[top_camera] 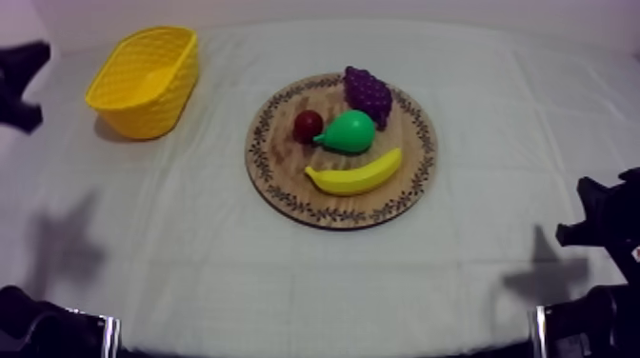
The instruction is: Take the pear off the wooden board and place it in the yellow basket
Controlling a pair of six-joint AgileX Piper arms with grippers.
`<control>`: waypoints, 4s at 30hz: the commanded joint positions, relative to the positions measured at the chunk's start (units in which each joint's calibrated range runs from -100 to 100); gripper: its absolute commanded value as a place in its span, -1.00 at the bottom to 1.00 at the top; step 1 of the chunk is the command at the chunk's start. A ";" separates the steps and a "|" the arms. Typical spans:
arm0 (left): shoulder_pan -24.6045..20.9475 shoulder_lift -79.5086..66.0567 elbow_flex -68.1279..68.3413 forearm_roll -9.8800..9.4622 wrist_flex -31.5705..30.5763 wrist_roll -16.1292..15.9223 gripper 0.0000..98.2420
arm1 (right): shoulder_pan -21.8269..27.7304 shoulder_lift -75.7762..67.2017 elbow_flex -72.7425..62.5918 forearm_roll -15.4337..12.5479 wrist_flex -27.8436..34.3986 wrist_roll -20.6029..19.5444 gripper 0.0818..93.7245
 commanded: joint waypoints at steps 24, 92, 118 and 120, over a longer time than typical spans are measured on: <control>22.64 54.59 -28.19 -8.33 -3.35 8.66 -1.00 | 0.03 -0.02 0.04 0.00 -0.04 0.01 -0.99; 21.13 112.10 -92.73 -5.11 44.10 9.24 0.30 | 0.03 -0.02 0.04 0.00 -0.04 0.01 -0.99; 8.32 80.94 -86.81 -15.52 53.55 11.70 0.17 | -0.05 -0.02 0.04 0.00 -0.04 0.01 -0.99; 5.85 79.73 -85.26 -15.41 52.43 11.20 0.17 | -0.05 -0.02 0.04 0.00 -0.04 0.01 -0.99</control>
